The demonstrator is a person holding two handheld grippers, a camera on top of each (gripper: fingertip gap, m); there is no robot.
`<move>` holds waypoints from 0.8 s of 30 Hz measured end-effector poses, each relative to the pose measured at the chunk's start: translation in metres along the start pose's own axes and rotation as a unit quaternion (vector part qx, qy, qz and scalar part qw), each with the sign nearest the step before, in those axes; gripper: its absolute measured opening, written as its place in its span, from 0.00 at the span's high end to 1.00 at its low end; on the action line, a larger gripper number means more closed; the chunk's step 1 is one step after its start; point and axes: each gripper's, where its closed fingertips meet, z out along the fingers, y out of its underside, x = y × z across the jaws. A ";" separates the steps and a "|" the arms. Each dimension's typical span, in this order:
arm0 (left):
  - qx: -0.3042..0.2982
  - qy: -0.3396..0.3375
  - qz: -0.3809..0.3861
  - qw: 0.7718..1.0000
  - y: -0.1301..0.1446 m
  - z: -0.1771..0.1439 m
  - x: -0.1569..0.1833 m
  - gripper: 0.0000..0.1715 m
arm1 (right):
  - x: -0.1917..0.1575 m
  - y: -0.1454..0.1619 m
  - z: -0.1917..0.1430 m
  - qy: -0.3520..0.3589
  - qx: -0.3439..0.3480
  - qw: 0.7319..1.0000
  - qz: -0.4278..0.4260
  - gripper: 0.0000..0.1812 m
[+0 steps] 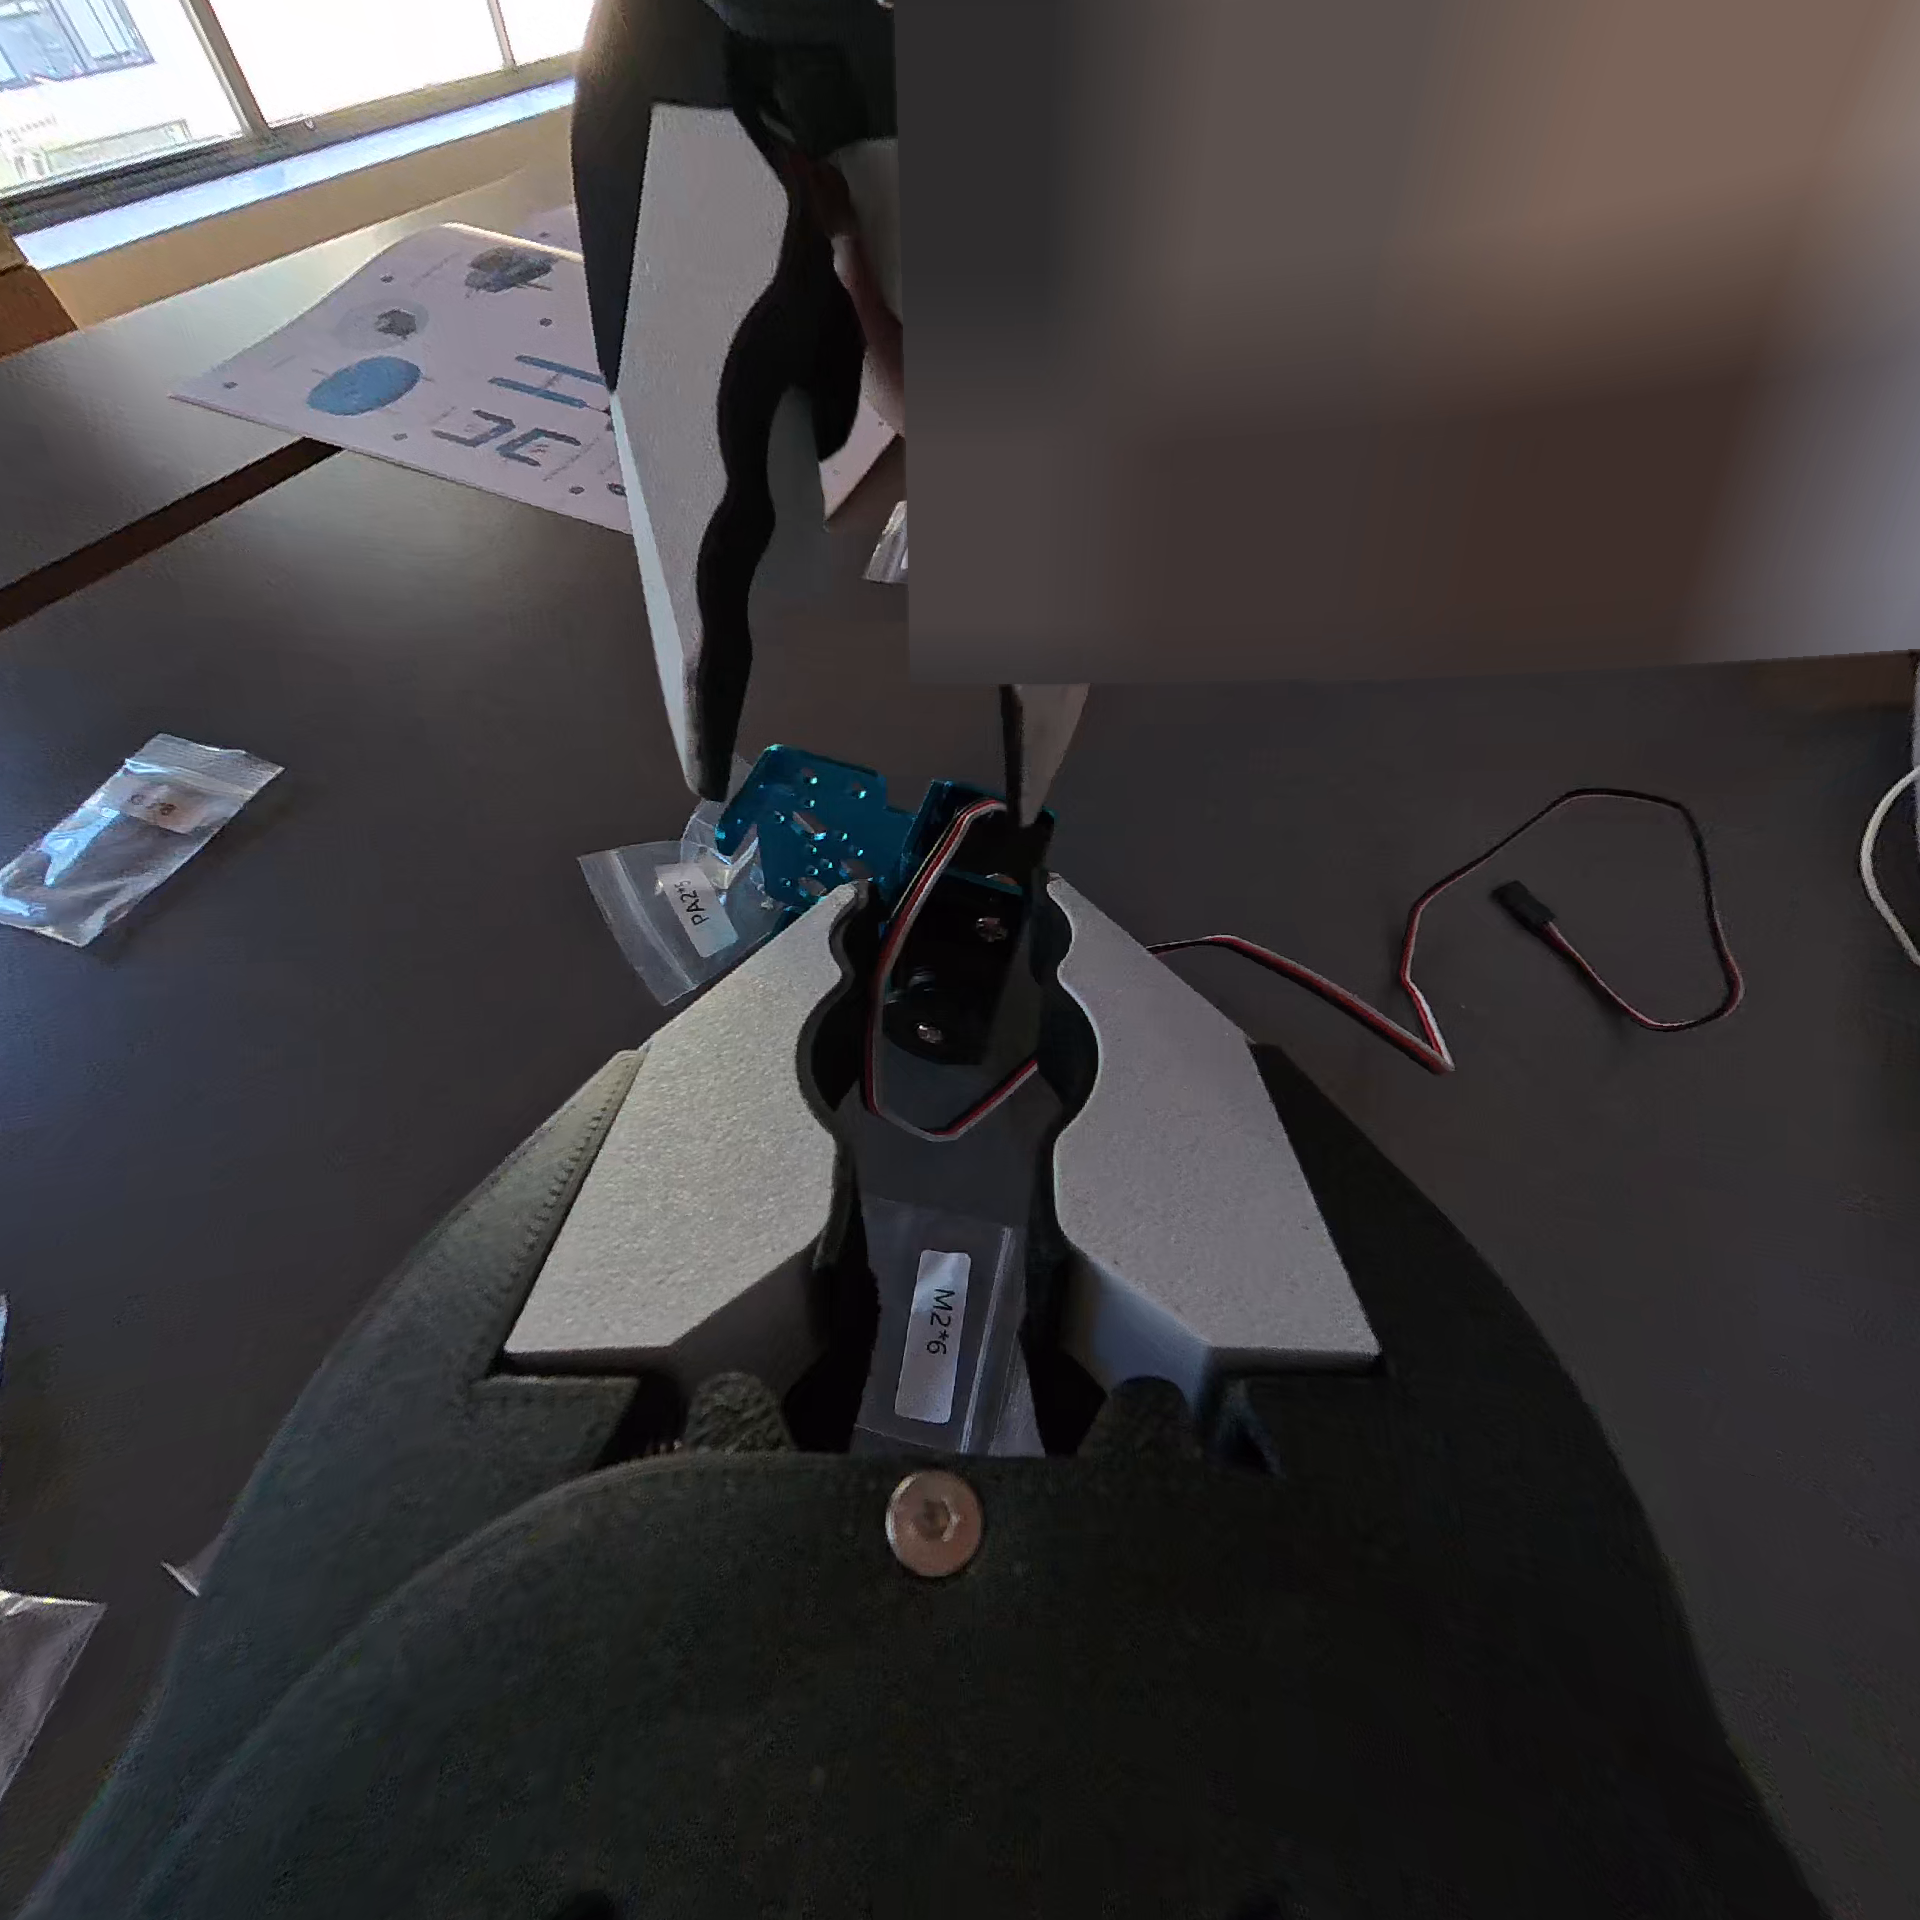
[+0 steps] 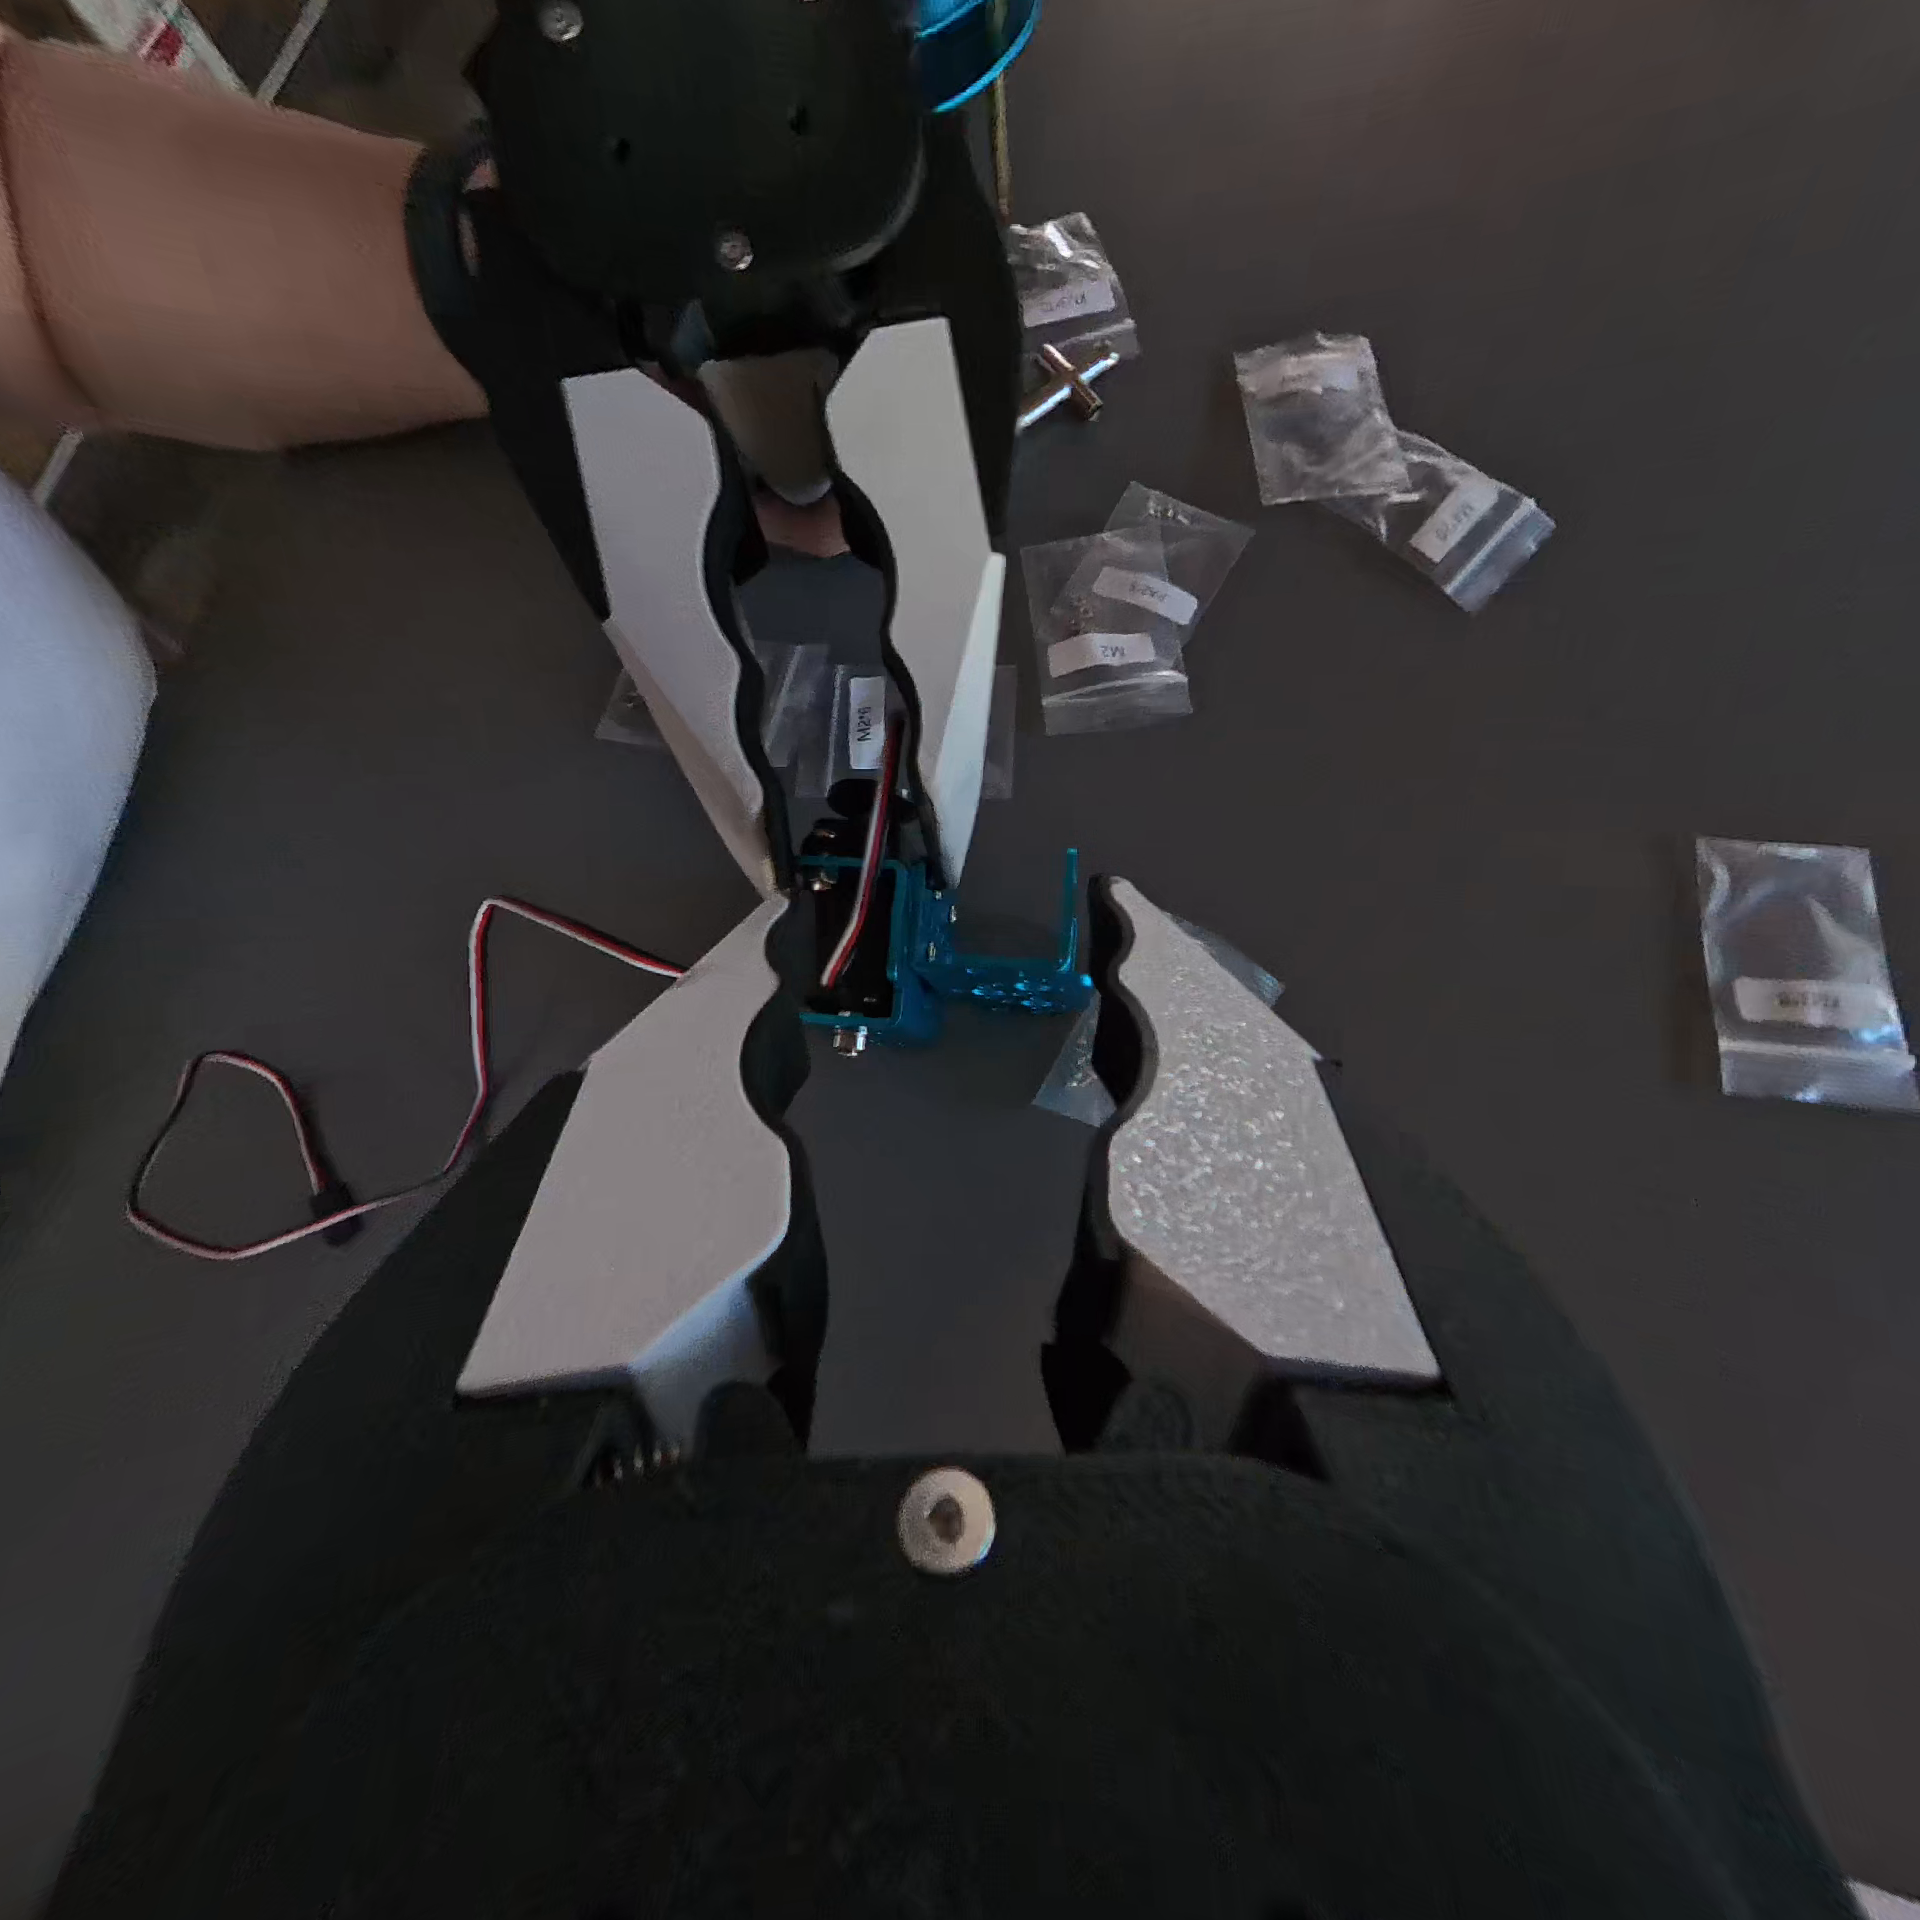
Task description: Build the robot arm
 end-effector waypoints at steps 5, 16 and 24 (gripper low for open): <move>0.000 0.007 0.000 1.000 0.000 -0.001 0.002 0.83 | 0.003 -0.004 0.001 0.006 -0.012 0.995 -0.101 0.69; -0.001 0.027 0.001 1.000 0.001 -0.002 0.006 0.83 | -0.007 -0.002 0.013 -0.034 -0.025 0.990 -0.137 0.69; -0.001 0.040 -0.001 0.999 0.002 -0.003 0.009 0.83 | -0.007 -0.010 0.011 -0.055 0.005 0.994 -0.090 0.70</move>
